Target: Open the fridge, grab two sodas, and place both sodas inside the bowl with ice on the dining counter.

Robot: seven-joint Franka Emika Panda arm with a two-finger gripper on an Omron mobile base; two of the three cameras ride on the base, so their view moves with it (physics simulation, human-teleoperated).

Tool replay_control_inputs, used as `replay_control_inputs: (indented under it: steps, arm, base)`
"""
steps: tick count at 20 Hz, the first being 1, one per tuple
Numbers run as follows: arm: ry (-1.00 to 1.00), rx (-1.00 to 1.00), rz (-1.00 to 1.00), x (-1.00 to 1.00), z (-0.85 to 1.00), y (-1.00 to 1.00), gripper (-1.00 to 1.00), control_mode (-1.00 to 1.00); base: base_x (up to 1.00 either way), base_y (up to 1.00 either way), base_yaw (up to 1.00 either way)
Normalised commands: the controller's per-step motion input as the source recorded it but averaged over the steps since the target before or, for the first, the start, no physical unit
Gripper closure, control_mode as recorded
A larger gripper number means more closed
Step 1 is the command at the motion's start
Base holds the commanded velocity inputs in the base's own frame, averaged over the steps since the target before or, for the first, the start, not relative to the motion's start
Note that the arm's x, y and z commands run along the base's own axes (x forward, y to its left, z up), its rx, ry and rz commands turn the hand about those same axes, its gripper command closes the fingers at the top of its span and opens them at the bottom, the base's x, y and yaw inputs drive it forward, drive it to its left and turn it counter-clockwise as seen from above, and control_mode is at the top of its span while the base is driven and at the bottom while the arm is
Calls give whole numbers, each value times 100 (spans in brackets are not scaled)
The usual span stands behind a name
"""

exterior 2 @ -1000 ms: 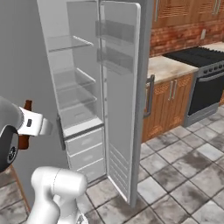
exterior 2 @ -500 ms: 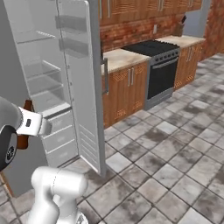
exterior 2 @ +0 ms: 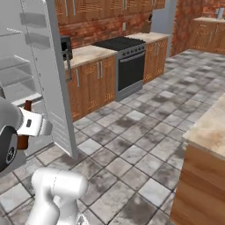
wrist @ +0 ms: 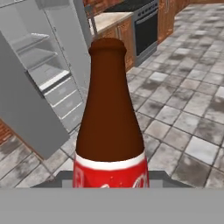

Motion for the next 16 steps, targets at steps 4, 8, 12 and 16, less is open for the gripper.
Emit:
replay_control_inputs:
  steps: [4, 8, 12, 16]
  arm:
    - [0, 0, 0, 0, 0, 0, 100, 100]
    - [0, 0, 0, 0, 0, 0, 100, 100]
    - [0, 0, 0, 0, 0, 0, 100, 100]
    - [0, 0, 0, 0, 0, 0, 100, 100]
  base:
    - [-71, -98, -20]
    - [-52, -100, -18]
    - [-43, -100, -16]
    - [-35, -100, -14]
